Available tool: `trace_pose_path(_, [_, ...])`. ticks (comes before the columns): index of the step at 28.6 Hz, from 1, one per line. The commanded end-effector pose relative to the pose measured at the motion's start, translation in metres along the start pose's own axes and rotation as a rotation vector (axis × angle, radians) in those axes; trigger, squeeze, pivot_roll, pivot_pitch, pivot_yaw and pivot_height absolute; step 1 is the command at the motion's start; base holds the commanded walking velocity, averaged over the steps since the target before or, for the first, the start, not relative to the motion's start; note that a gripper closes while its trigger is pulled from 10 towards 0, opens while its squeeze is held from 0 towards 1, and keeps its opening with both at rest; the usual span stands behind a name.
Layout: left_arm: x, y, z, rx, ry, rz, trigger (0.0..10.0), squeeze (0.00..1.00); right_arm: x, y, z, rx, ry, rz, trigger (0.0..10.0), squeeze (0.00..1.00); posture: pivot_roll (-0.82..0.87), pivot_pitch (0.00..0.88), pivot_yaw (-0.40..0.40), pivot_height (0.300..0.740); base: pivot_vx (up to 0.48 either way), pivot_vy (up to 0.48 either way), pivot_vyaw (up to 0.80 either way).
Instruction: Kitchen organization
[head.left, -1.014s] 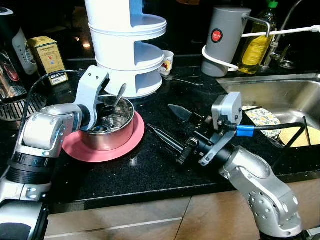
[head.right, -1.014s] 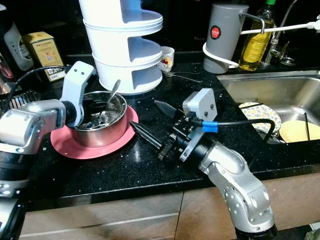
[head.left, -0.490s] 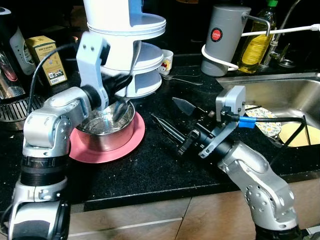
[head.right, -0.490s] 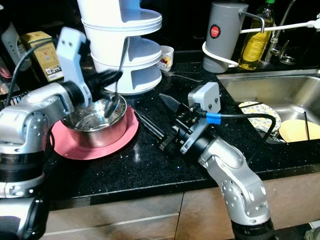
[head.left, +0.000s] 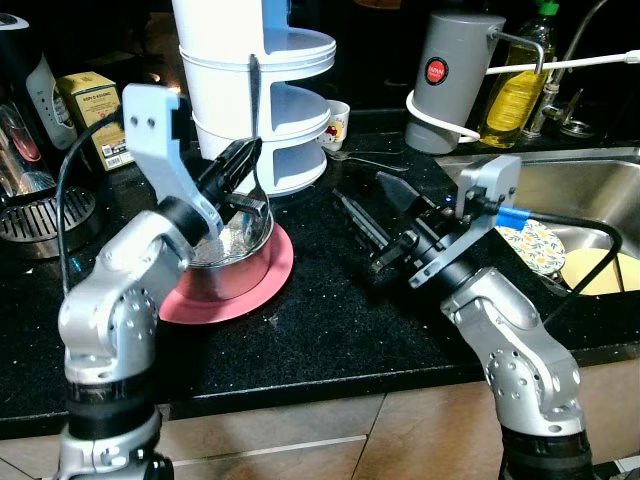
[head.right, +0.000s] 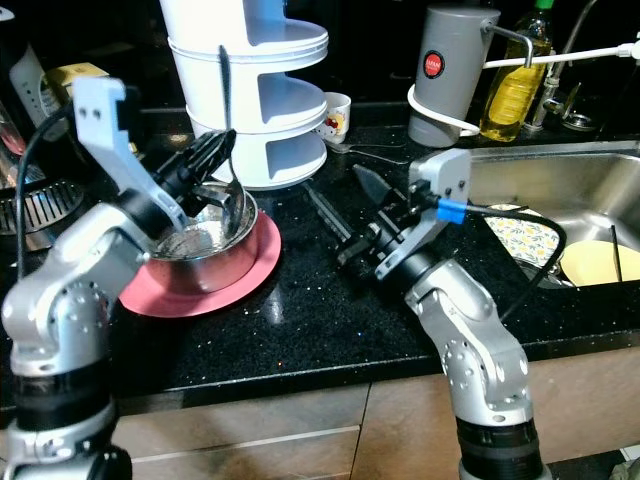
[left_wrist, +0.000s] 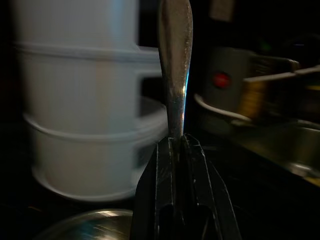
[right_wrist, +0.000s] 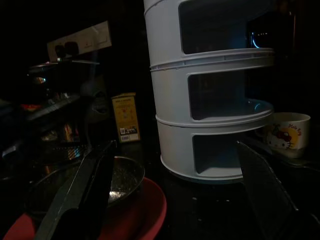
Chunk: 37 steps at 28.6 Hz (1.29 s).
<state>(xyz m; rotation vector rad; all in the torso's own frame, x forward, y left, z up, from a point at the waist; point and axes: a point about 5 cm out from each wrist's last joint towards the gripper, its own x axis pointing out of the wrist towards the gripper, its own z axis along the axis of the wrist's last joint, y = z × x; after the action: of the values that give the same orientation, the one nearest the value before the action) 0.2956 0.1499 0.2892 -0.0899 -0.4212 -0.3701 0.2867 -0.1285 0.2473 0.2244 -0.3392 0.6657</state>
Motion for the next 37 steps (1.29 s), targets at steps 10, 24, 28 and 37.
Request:
trace_pose_path(10, [0.004,0.002,0.03,0.244,-0.166,0.06,10.0,0.0,0.005,-0.002,-0.002,0.006,-0.024,-0.008,10.0,0.0,0.04,0.0,-0.019,0.74,0.0,0.0,0.0])
trace_pose_path(24, [0.004,0.0,0.007,0.273,-0.097,0.054,10.0,0.0,0.004,0.006,-0.003,0.007,-0.024,0.063,10.0,0.0,0.04,0.0,-0.015,0.74,0.0,-0.275,0.0])
trace_pose_path(28, [0.006,-0.002,0.006,0.276,-0.095,0.045,10.0,0.0,0.004,0.007,-0.002,0.01,-0.029,0.069,10.0,0.0,0.04,0.0,-0.015,0.74,0.0,-0.421,0.0])
trace_pose_path(37, [0.008,-0.005,0.006,0.273,-0.101,0.029,10.0,0.0,0.004,0.006,-0.001,0.013,-0.035,0.058,10.0,0.0,0.04,0.0,-0.014,0.74,0.0,-0.432,0.0])
